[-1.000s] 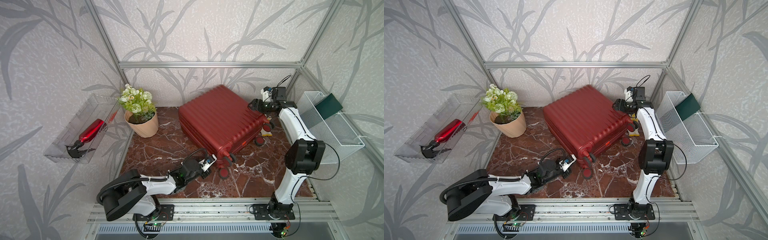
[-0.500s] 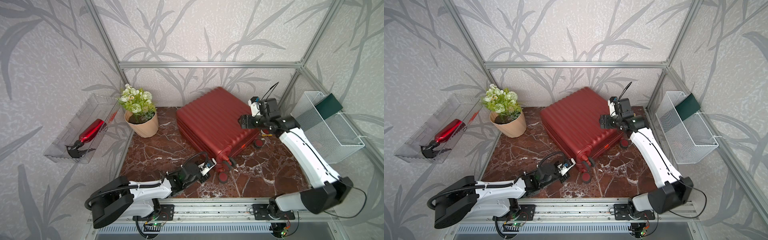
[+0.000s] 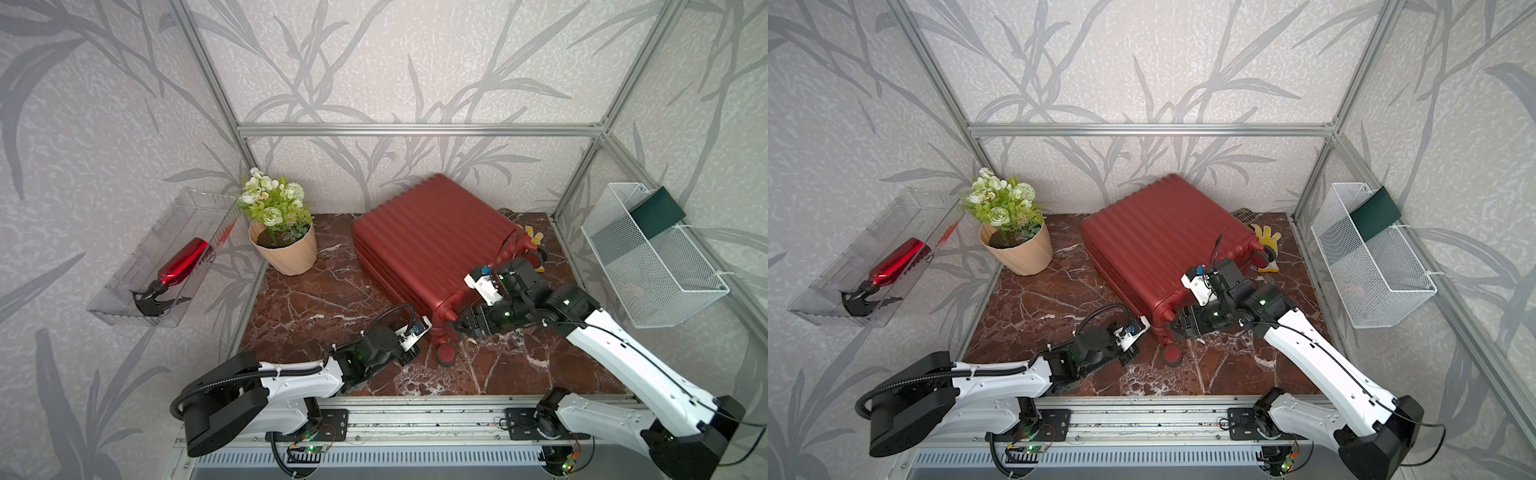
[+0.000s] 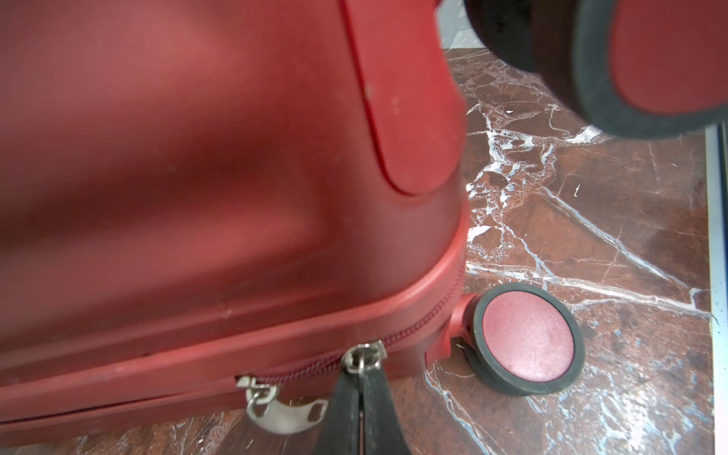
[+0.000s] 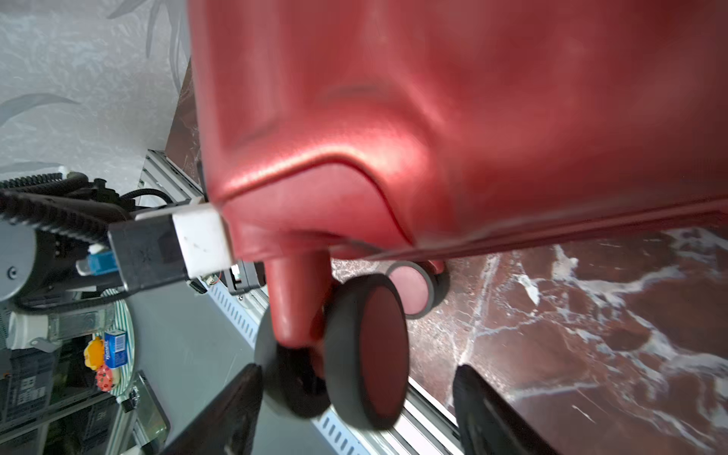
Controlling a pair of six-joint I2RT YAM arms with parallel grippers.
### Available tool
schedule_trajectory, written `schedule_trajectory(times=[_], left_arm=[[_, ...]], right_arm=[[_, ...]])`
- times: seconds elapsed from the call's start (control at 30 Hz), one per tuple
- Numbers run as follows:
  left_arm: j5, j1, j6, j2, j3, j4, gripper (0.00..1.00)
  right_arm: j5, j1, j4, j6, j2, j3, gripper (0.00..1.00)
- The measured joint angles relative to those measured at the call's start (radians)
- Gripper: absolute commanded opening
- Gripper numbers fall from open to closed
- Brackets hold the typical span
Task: Open the suitcase zippers
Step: Unzip the zipper on the suitcase.
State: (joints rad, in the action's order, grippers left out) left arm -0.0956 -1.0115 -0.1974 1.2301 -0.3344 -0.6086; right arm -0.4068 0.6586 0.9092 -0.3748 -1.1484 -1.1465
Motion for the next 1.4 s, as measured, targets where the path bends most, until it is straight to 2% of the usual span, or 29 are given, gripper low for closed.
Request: schedule_trajectory(times=[0.13,0.33,0.6,1.03,1.4], left_arm=[[0.003,0.000,0.000,-0.016,0.011,-0.004,0.00],[0.002,-0.017,-0.002,-0.017,0.012,0.000,0.00],[-0.077,-0.054,-0.020,-0.044,0.031,0.014,0.00],[-0.163,-0.112,-0.066,-0.077,0.033,0.055,0.00],[-0.249,-0.136,-0.101,-0.099,0.027,0.088,0.00]], right_arm=[[-0.011,0.032,-0.056,-0.042,-0.082,-0.043,0.66],[-0.006,0.064,-0.105,-0.128,-0.140,-0.061,0.61],[0.014,0.090,-0.137,-0.214,-0.163,-0.071,0.52],[0.053,0.137,-0.166,-0.280,-0.267,-0.155,0.51],[0.114,0.175,-0.106,-0.282,-0.351,-0.264,0.52]])
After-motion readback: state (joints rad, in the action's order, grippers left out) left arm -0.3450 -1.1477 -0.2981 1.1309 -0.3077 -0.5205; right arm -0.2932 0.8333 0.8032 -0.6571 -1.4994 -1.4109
